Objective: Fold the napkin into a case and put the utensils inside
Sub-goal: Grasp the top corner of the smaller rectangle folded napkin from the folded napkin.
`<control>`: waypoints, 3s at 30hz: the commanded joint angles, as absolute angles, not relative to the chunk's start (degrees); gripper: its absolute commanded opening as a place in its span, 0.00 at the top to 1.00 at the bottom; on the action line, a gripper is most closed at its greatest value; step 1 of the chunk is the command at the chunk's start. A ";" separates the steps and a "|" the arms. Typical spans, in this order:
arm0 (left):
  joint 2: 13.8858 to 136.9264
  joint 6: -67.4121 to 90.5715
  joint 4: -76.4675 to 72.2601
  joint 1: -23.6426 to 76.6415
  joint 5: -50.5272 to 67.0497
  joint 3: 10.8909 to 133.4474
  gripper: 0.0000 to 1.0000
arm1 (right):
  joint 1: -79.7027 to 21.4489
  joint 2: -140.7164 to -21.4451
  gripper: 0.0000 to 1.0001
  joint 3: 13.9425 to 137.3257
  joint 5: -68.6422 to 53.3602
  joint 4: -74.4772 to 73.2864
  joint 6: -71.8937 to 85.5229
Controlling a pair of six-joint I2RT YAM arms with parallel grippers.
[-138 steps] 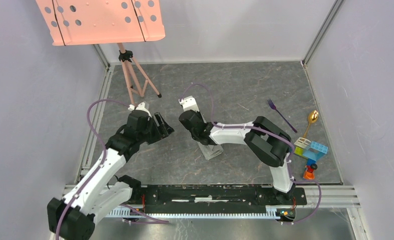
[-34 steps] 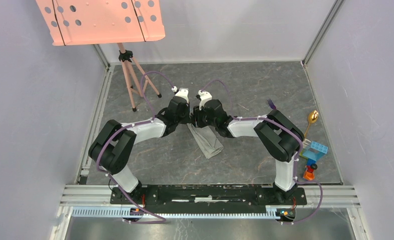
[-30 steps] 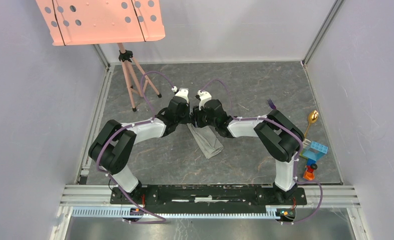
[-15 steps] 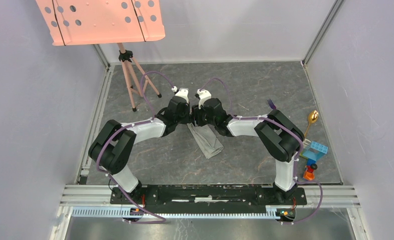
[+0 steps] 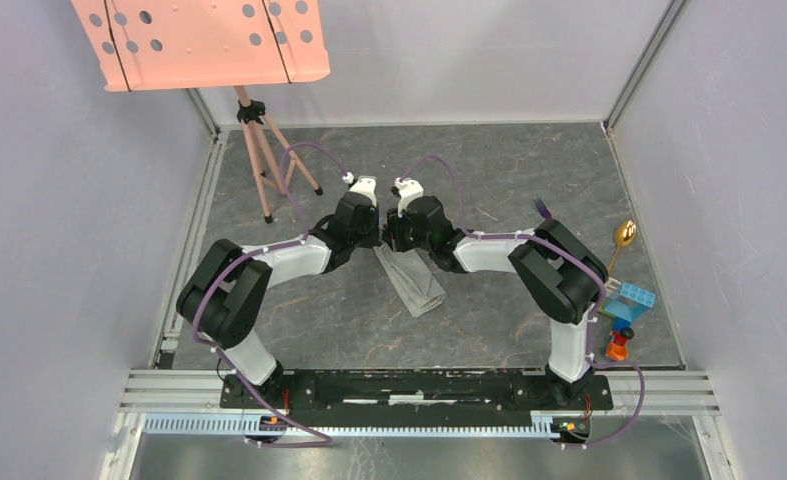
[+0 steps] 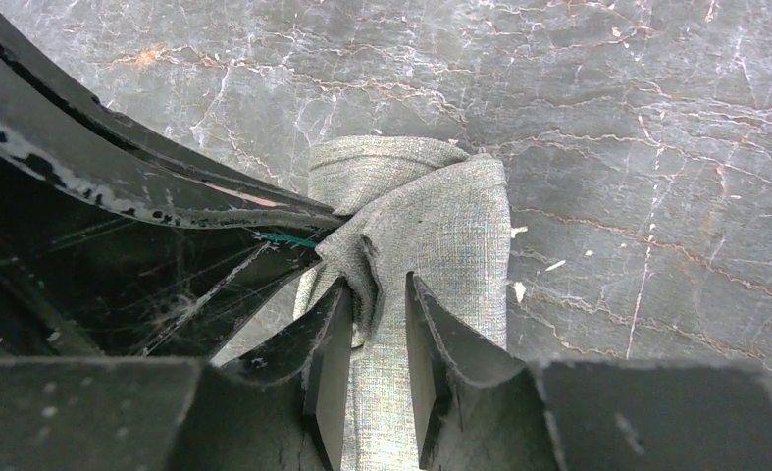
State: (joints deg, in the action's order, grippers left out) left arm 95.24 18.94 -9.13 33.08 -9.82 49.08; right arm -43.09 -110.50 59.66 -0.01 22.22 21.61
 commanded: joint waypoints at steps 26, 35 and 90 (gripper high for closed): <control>92.65 24.09 -12.00 32.46 -6.23 50.19 0.98 | -43.15 -120.21 1.00 66.17 -6.73 24.37 27.22; 92.39 24.55 -11.36 30.96 -6.95 48.87 0.98 | -41.62 -112.47 0.71 62.12 -9.63 23.49 25.55; 91.41 25.07 -11.60 29.44 -2.87 47.86 0.98 | -36.69 -116.30 0.65 62.09 -16.96 31.73 29.21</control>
